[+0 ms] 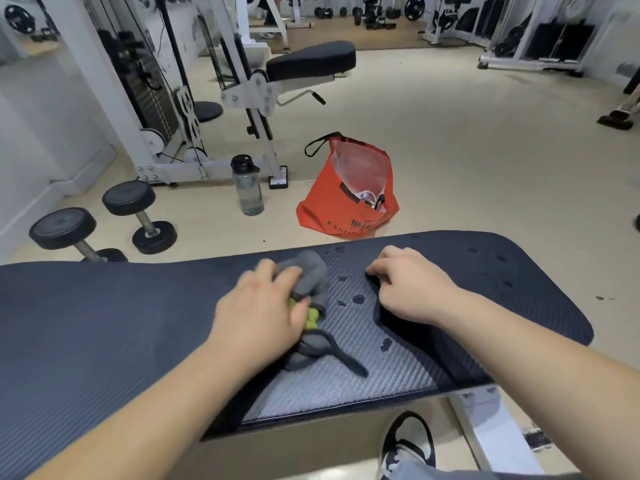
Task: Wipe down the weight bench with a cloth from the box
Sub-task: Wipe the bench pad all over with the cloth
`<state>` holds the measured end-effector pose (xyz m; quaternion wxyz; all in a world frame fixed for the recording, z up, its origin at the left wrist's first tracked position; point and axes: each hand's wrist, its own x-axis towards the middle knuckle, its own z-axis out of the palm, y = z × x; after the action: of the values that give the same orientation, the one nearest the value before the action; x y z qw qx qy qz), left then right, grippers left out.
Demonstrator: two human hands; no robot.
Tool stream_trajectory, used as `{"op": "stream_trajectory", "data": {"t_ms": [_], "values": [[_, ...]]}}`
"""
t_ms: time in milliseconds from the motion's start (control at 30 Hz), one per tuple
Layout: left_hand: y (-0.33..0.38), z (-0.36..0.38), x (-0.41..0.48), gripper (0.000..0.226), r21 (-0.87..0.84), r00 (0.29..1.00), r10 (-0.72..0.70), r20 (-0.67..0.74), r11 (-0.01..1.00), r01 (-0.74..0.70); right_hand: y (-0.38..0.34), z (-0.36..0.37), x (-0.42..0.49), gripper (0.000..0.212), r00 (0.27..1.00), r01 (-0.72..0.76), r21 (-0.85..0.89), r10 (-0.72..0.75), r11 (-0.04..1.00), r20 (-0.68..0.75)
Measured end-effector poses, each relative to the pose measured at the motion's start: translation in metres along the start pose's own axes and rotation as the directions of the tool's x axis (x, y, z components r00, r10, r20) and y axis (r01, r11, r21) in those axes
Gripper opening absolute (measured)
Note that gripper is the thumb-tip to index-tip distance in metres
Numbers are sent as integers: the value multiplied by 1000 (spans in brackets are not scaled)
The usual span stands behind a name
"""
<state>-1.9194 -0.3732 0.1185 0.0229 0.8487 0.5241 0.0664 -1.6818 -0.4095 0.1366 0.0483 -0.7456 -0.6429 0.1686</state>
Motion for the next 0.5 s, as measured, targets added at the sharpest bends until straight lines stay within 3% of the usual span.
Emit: {"op": "stream_trajectory", "data": {"t_ms": [100, 167, 233, 300, 433, 500], "values": [[1, -2, 4, 43, 86, 986, -161, -34, 983, 163, 5, 3, -2, 47, 999, 38, 11, -38, 999, 23], [19, -4, -15, 39, 107, 997, -73, -10, 992, 74, 10, 4, -3, 47, 998, 63, 58, -63, 996, 4], [34, -7, -37, 36, 64, 994, 105, 44, 992, -107, 15, 2, -3, 44, 995, 73, 150, -61, 986, -81], [25, -8, -28, 36, 50, 988, 148, 51, 987, -151, 21, -4, -3, 43, 984, 46, 215, -7, 976, -179], [-4, -5, 36, 37, 90, 984, -180, 14, 980, 178, 37, -16, -5, 45, 965, -83, 207, 131, 975, -229], [11, 2, 44, 39, 80, 971, -237, -1, 968, 237, 40, -16, -6, 41, 970, -125, 180, 159, 976, -184]]}}
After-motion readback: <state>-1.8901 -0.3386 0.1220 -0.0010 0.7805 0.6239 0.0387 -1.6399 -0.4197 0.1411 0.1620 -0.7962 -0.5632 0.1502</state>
